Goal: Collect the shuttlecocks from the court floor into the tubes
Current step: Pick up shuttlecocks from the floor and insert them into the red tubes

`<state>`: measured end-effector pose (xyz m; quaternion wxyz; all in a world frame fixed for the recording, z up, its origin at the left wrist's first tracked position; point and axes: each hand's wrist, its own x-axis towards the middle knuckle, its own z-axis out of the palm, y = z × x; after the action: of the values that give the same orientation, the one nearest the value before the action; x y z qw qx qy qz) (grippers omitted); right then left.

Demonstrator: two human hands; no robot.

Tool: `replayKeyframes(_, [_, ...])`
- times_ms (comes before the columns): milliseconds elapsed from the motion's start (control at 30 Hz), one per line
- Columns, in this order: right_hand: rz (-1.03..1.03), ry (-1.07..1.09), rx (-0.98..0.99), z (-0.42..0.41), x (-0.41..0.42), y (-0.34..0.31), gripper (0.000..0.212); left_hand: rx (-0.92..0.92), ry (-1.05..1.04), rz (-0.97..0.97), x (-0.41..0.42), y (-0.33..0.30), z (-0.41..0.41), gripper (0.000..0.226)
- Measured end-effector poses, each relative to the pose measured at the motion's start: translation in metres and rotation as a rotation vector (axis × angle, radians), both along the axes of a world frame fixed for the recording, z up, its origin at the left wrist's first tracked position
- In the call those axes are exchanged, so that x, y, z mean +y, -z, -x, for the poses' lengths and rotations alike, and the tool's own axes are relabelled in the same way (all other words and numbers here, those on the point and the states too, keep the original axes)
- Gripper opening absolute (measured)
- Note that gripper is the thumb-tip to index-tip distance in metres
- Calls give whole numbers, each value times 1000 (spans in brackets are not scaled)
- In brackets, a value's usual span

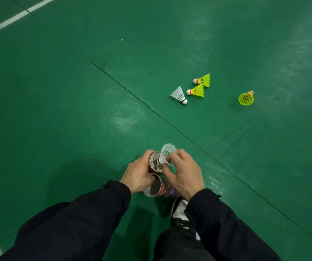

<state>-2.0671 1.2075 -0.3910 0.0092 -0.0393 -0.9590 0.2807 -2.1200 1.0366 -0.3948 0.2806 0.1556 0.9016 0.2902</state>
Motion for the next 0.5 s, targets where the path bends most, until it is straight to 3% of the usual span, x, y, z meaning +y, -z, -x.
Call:
replayKeyframes(100, [-94, -157, -65, -3, 5, -6, 31, 45, -20, 10, 1, -2, 0, 62])
replayKeyframes(200, [-23, -197, -146, -5, 8, -18, 40, 117, -33, 14, 7, -9, 2, 57])
replayKeyframes(333, [-80, -144, 48, -7, 7, -47, 37, 157, -61, -13, 17, -34, 11, 59])
replayKeyframes(433, [-42, -212, -152, 3, 10, -71, 48, 189, -67, -32, 31, -53, 19, 60])
replayKeyframes(500, [-50, -253, -223, 14, 13, -98, 43, 233, -62, -31, 32, -75, 21, 56])
